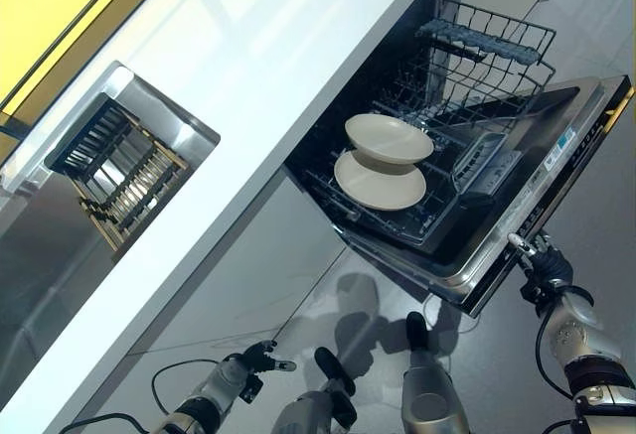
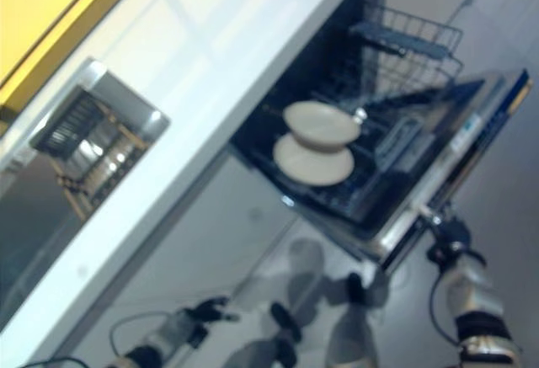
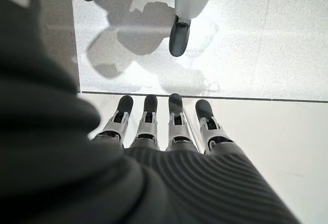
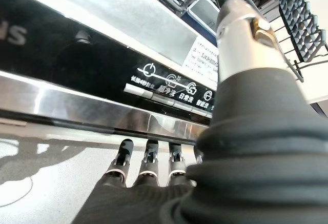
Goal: Take plates into dishwasher
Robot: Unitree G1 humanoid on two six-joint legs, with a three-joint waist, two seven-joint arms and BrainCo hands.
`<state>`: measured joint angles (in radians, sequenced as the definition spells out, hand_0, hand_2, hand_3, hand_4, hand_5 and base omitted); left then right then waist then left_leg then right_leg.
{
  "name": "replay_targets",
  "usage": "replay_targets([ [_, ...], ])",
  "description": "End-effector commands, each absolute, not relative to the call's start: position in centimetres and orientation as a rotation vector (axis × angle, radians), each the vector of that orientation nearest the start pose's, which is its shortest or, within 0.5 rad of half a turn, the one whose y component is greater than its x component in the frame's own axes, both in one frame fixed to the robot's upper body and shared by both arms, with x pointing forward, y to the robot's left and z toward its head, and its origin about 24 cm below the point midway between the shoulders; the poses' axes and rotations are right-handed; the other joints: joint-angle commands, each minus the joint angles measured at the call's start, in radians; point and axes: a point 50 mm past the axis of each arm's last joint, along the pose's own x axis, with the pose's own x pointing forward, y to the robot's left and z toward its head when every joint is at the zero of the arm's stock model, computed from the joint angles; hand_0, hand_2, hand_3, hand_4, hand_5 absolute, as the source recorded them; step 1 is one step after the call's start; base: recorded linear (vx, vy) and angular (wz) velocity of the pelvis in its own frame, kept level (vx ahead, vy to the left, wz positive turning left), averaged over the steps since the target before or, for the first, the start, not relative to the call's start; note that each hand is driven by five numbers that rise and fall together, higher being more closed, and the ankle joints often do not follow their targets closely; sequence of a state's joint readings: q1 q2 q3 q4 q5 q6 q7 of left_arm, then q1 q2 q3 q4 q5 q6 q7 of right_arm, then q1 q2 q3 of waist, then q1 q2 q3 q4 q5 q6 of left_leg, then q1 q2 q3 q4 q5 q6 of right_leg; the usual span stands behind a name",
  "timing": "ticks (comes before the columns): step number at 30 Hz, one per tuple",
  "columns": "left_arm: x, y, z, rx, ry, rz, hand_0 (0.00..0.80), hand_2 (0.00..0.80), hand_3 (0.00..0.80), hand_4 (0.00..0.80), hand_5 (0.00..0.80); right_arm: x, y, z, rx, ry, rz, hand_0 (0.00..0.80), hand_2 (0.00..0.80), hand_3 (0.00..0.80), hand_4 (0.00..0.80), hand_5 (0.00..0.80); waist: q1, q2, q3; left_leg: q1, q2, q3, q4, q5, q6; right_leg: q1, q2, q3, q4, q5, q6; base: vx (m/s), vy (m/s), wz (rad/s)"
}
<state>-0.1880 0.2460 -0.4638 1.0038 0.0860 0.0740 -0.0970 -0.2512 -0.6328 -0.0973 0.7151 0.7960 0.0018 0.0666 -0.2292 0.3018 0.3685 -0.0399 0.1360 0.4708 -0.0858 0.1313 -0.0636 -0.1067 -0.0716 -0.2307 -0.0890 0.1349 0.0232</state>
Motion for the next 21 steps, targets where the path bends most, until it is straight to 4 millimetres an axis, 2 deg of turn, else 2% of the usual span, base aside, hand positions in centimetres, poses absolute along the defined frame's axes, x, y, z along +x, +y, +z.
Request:
replay_targets([
  [1,19.2,20.0,-12.5,0.601,0.956,-0.367,0.000,0.000,0.000,0.000,0.000,31.7,-25.0,5.9,0.221,0.068,0.140,0.000,0.000,0.000,0.000,0.000,0.051,-0.139,-0.018,0.019,-0.040,-0.001,-0.001,-0.098,-0.020,0.056,0.012,-0.066,0.027,-0.208,-0.022,0.023,0.026,-0.04],
  [10,18.4,20.3,-12.9,0.582,0.987,-0.353,0.000,0.000,0.000,0.000,0.000,32.7,-21.2,8.1,0.210,-0.013,0.284,0.000,0.000,0.000,0.000,0.000,0.082,-0.171,-0.037,0.041,-0.046,-0.008,0.007,-0.105,-0.012,0.096,0.013,-0.084,0.004,-0.202,-0.022,0.038,0.037,-0.02],
  [14,17.8,20.4,-13.2,0.581,1.004,-0.360,0.000,0.000,0.000,0.000,0.000,33.2,-20.2,8.8,0.210,-0.029,0.303,0.000,0.000,0.000,0.000,0.000,0.099,-0.180,-0.042,0.045,-0.048,-0.017,0.017,-0.117,-0.007,0.110,0.011,-0.094,0.003,-0.203,-0.022,0.064,0.054,-0.01],
  [21,16.9,20.9,-13.6,0.581,1.033,-0.347,0.000,0.000,0.000,0.000,0.000,33.4,-18.4,9.1,0.211,-0.030,0.354,0.000,0.000,0.000,0.000,0.000,0.128,-0.203,-0.061,0.064,-0.060,-0.039,0.014,-0.130,0.007,0.136,-0.001,-0.120,0.011,-0.207,-0.011,0.088,0.082,0.06],
])
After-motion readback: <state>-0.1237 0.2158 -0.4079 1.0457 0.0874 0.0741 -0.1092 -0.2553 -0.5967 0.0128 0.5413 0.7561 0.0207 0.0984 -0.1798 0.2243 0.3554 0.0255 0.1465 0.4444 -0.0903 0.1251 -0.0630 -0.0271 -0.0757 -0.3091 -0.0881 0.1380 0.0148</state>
